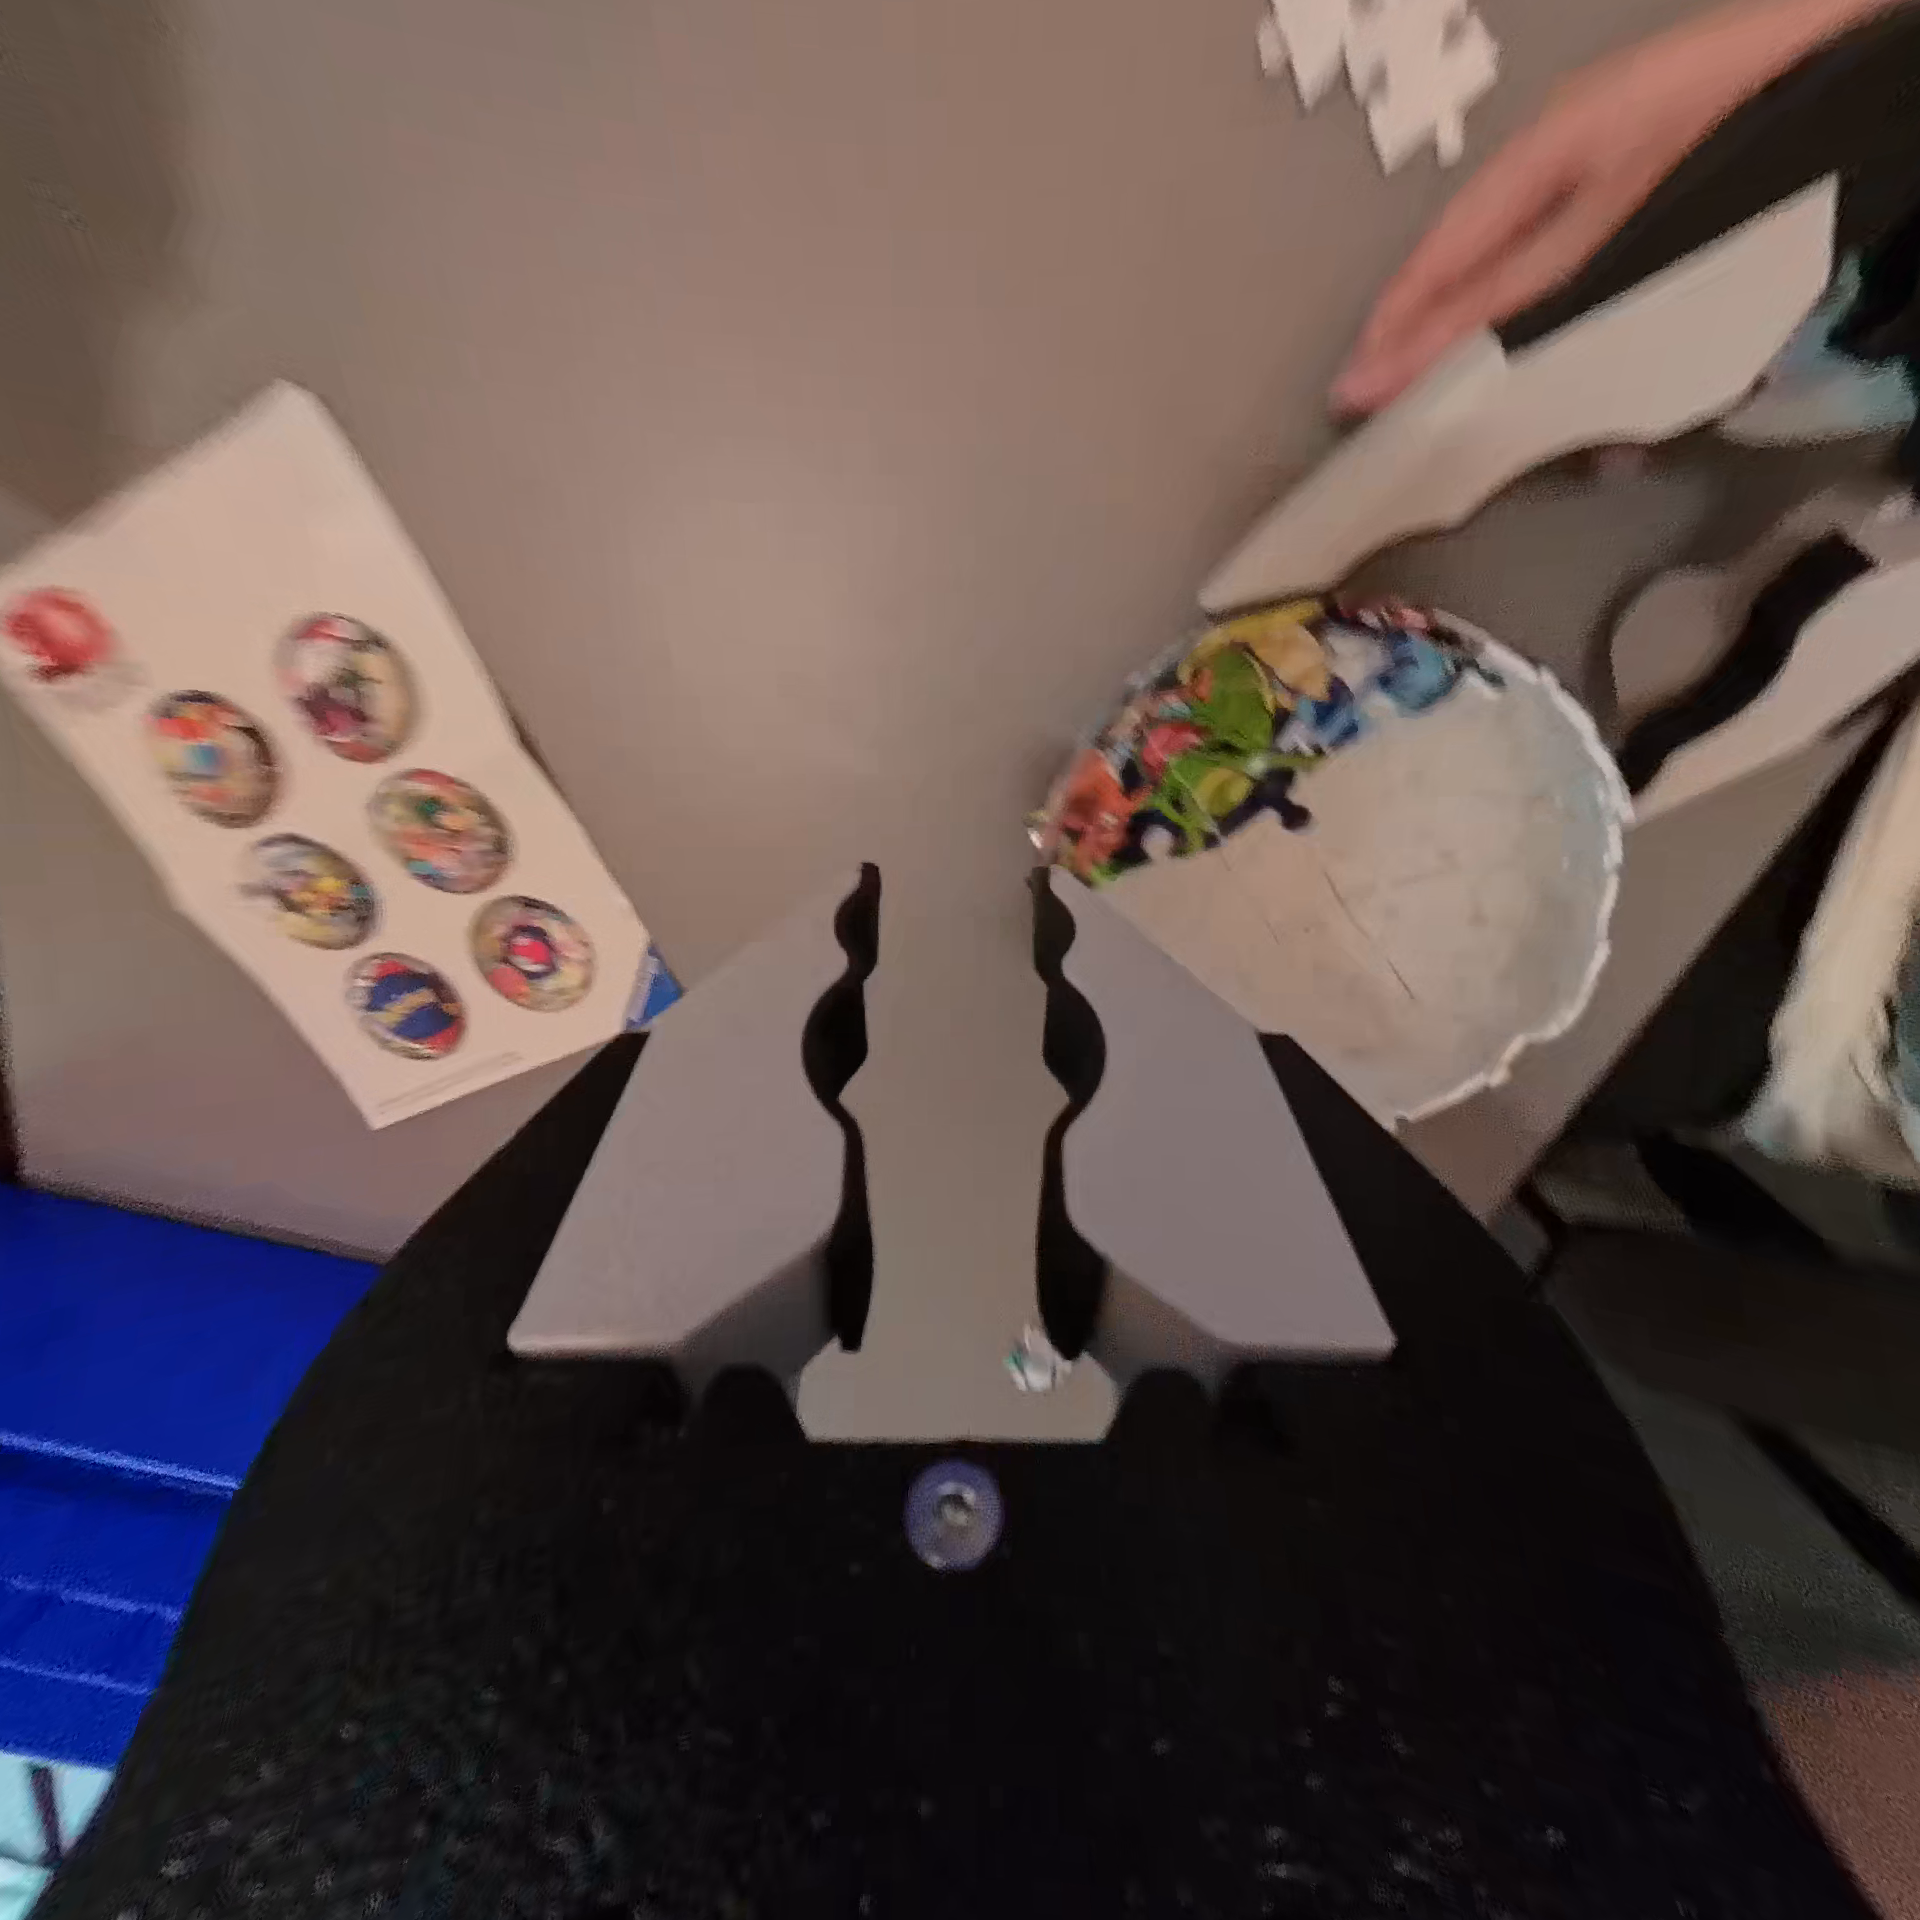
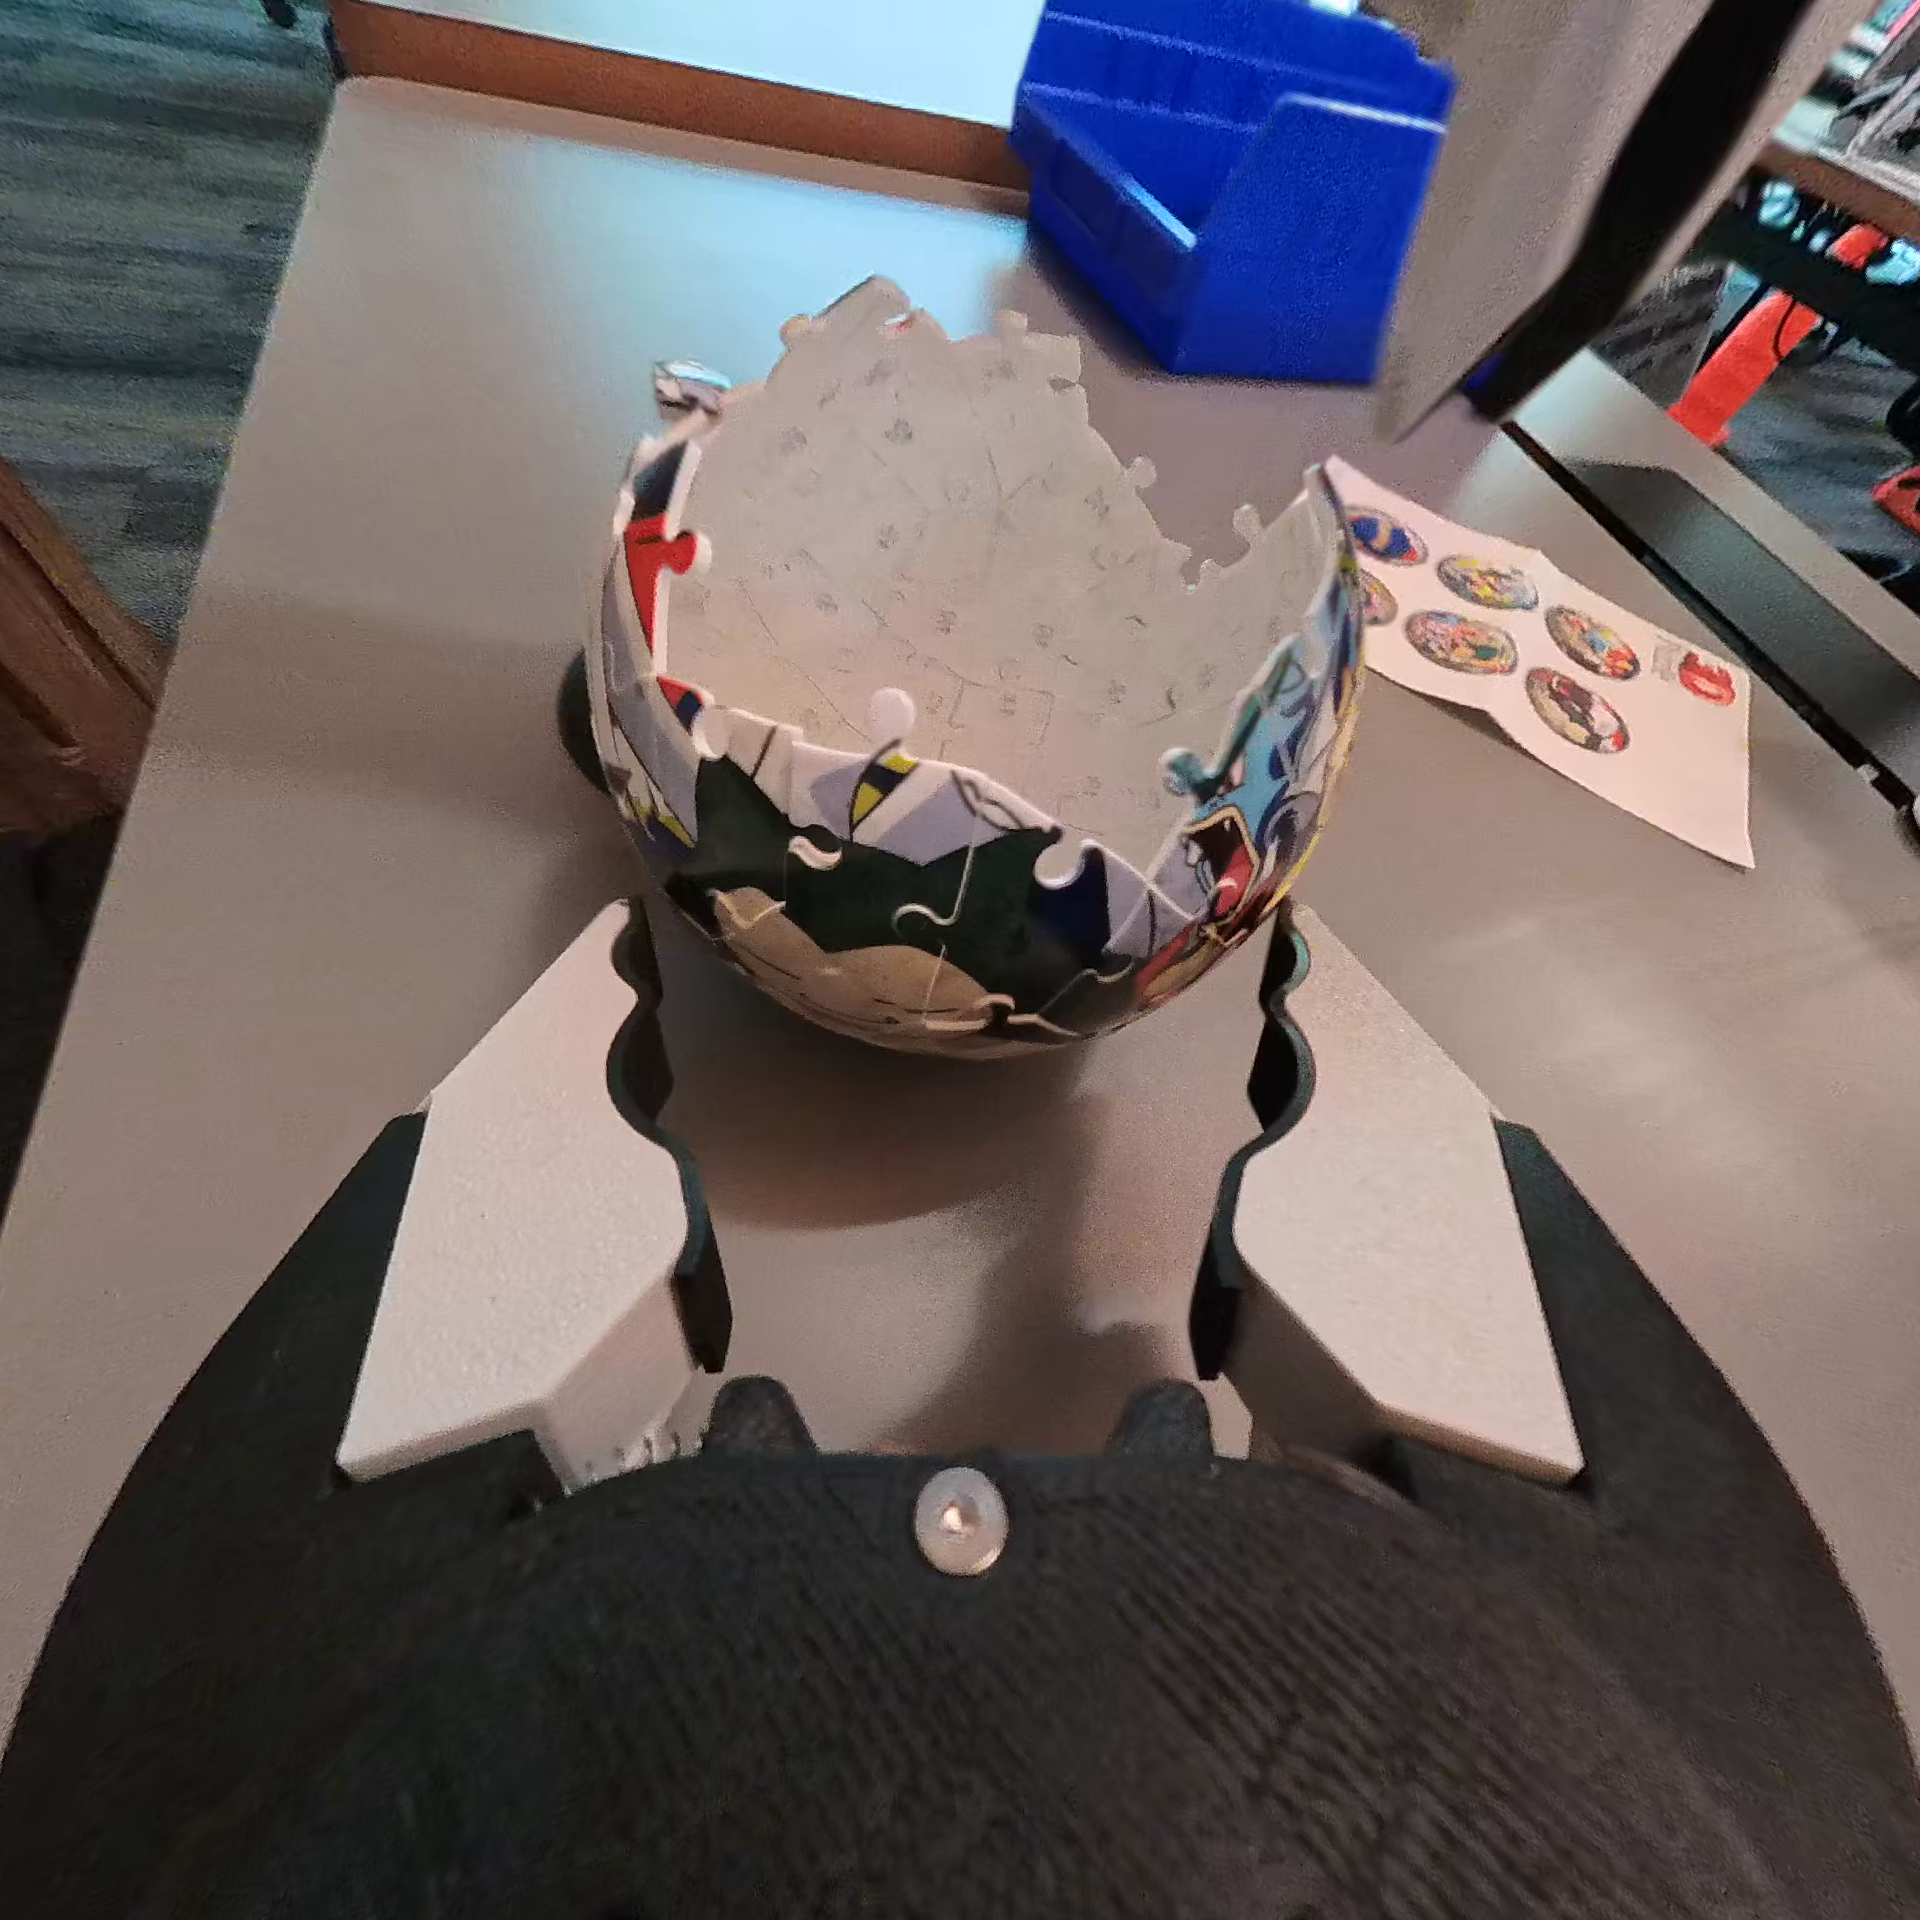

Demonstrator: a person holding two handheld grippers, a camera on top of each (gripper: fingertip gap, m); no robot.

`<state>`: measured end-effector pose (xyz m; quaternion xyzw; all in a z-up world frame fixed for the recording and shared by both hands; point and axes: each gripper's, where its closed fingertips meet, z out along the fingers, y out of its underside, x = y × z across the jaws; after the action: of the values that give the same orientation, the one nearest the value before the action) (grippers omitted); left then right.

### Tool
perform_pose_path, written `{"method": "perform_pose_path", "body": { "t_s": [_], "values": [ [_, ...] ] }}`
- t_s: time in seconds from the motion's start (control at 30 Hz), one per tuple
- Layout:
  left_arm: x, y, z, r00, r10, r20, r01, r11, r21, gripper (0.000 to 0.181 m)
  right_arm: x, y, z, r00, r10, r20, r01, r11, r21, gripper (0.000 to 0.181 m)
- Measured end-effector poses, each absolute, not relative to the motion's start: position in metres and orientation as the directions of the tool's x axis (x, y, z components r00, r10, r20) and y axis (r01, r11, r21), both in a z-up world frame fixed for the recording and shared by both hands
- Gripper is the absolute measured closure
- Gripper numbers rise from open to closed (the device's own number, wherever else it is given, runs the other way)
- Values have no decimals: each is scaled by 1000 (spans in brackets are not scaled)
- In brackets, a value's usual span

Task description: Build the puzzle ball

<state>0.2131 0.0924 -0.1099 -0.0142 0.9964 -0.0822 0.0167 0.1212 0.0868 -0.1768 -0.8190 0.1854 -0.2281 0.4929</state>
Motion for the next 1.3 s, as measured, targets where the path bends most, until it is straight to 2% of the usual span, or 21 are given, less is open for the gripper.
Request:
{"method": "perform_pose_path", "body": {
  "t_s": [0.13,0.17,0.23,0.4,0.6,0.7,0.77,0.87,1.07,1.3],
  "values": [
    [247,94,-75,-949,-177,-261,-27,871,-491,111,114,92,-173,826,-505,250,-10,-457,-889,69],
    [254,100,-73,-928,-208,-308,-9,841,-540,99,113,93,-174,823,-503,263,-8,-474,-881,67],
    [264,113,-80,-901,-249,-355,17,798,-602,93,111,94,-176,810,-491,321,23,-521,-854,67],
    [257,141,-148,-966,-185,-180,-34,783,-621,115,109,96,-176,771,-517,373,31,-554,-832,69],
    [236,145,-190,-998,-53,-30,-19,743,-669,110,91,91,-175,801,-494,339,44,-516,-855,74],
    [217,140,-199,-1000,28,-8,26,739,-673,110,85,82,-176,824,-478,304,35,-492,-870,74],
    [205,130,-200,-998,57,-19,54,721,-691,119,84,81,-170,836,-476,272,36,-447,-894,76],
    [198,122,-204,-994,76,-78,109,717,-689,113,91,75,-169,836,-500,226,-8,-423,-906,81],
    [193,118,-196,-998,42,-56,70,669,-740,112,95,72,-178,855,-477,202,-49,-462,-885,75],
    [191,131,-223,-995,93,20,55,729,-683,132,96,71,-192,868,-463,179,-103,-521,-847,76]
  ]
}}
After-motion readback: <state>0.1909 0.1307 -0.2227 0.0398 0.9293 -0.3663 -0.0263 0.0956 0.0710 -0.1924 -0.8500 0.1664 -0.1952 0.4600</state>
